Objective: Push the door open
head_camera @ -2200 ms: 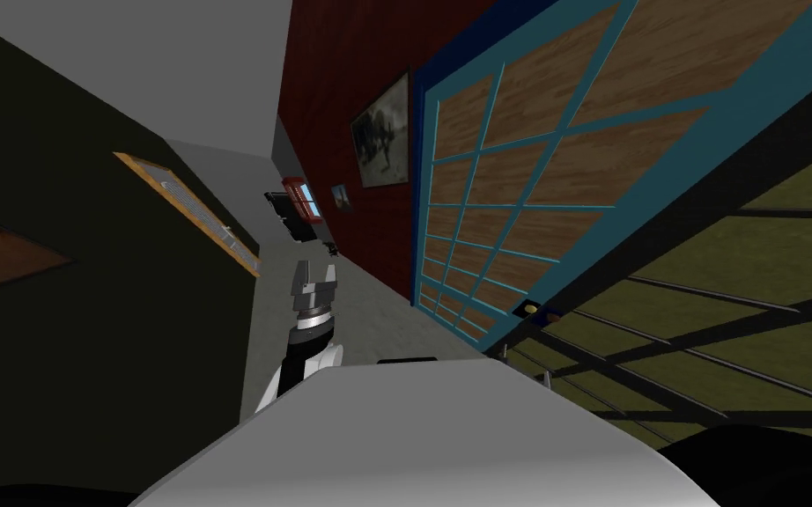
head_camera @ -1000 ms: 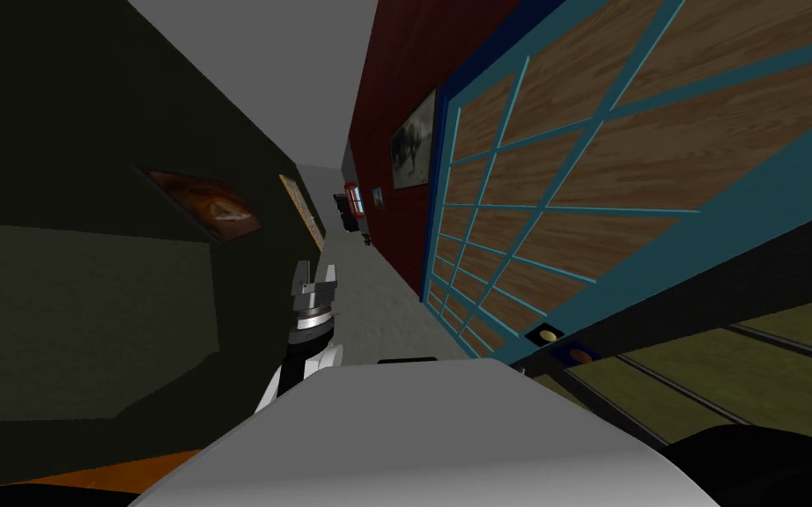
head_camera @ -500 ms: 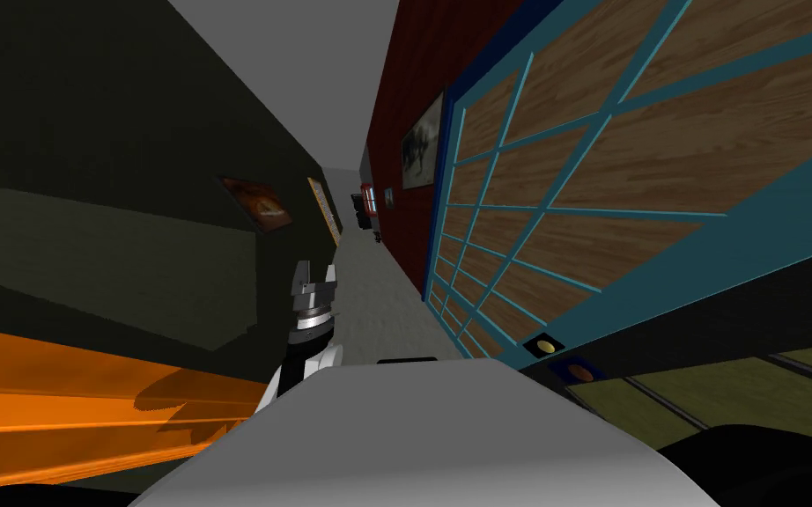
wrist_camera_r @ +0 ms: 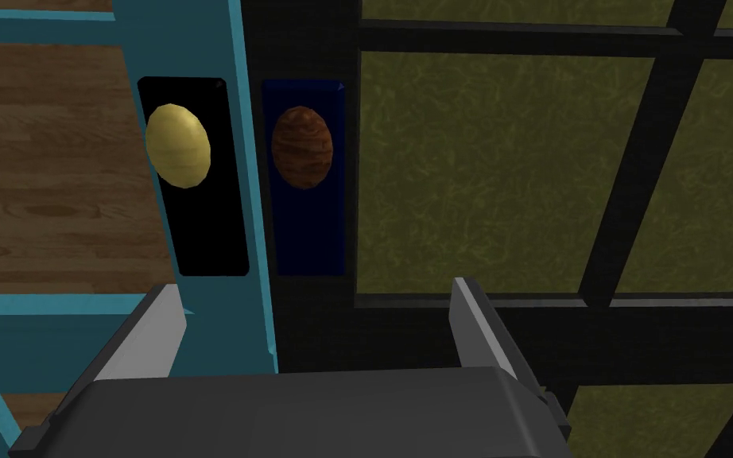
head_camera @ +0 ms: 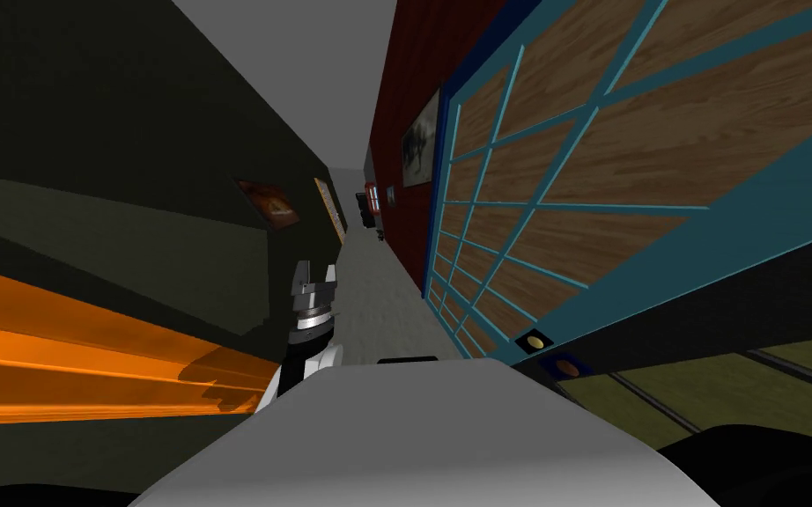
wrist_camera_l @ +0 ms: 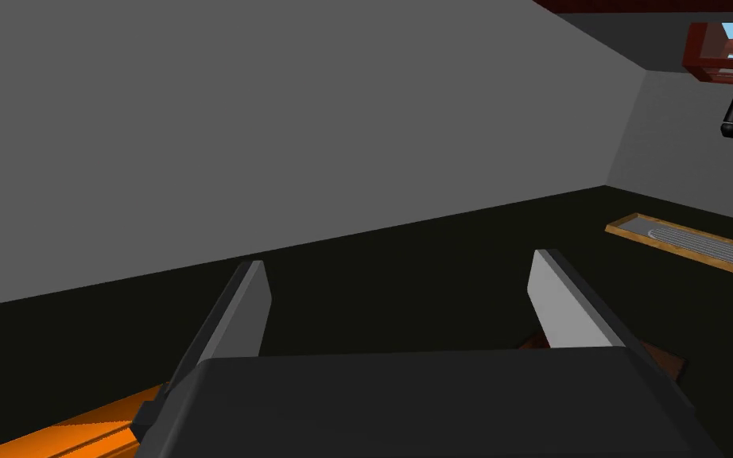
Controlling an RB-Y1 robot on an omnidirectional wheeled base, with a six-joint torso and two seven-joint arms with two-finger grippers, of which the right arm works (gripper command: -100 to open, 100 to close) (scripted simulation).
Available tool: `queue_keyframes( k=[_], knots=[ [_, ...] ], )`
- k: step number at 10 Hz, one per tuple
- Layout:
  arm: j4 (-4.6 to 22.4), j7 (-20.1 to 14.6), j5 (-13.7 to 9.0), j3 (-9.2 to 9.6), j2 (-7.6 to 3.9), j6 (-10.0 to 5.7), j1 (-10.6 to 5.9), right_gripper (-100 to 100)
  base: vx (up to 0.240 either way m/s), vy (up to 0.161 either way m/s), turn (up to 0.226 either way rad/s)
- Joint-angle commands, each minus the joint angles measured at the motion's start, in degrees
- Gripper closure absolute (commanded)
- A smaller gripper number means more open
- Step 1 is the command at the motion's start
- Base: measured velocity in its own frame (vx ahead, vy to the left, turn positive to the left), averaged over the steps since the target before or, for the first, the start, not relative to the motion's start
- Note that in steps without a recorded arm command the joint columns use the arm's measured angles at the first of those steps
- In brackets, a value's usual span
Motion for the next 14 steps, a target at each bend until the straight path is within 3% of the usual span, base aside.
queue_keyframes(
  k=[1,14],
  knots=[
    [0.0,0.0,0.0,0.0,-0.05,0.0,0.03,-100,-0.213,0.042,0.007],
    [-0.01,-0.02,0.05,0.02,-0.94,-0.01,0.04,-100,-0.231,0.05,0.021]
  ],
)
